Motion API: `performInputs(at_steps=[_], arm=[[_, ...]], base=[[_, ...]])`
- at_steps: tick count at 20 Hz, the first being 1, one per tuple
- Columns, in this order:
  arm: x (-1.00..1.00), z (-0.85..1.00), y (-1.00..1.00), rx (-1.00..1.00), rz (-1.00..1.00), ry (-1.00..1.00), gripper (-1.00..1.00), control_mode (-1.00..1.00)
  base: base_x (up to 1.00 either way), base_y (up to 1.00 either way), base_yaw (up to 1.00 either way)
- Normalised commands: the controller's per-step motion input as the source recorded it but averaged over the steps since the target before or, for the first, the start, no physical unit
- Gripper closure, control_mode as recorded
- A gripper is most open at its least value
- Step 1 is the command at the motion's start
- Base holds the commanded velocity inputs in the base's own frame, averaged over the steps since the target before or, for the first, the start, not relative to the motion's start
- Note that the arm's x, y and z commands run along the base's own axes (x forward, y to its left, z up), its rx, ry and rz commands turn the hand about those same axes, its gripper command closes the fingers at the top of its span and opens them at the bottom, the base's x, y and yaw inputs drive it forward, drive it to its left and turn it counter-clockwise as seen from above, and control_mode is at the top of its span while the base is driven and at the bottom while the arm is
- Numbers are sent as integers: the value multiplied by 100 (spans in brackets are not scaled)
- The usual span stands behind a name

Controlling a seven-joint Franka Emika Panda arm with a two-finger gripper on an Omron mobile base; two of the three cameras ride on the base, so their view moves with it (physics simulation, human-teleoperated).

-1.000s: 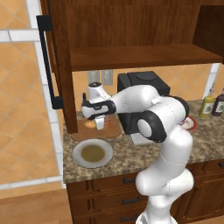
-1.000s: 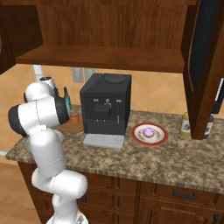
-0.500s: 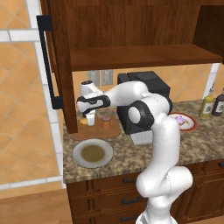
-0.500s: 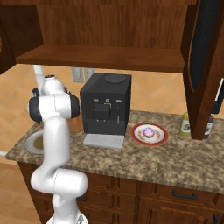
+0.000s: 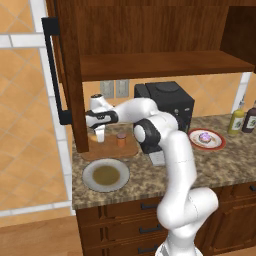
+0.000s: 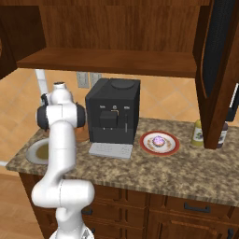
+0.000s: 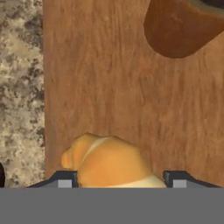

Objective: From the different types of pastries on the counter, select a croissant and place it on the cutting board. Then retrieve a jar of jam from the cabinet and place it alongside the croissant on the cutting board.

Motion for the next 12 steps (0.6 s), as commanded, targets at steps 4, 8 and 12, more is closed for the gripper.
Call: performInputs(at_steps=[4, 8, 12], arm=[[-27, 0, -9, 0, -4, 0, 100, -100], [-44, 0, -10, 0, -4, 1, 100, -100], [-23, 0, 0, 0, -2, 0, 100, -100]], base=[[0, 0, 0], [0, 0, 0], [0, 0, 0]])
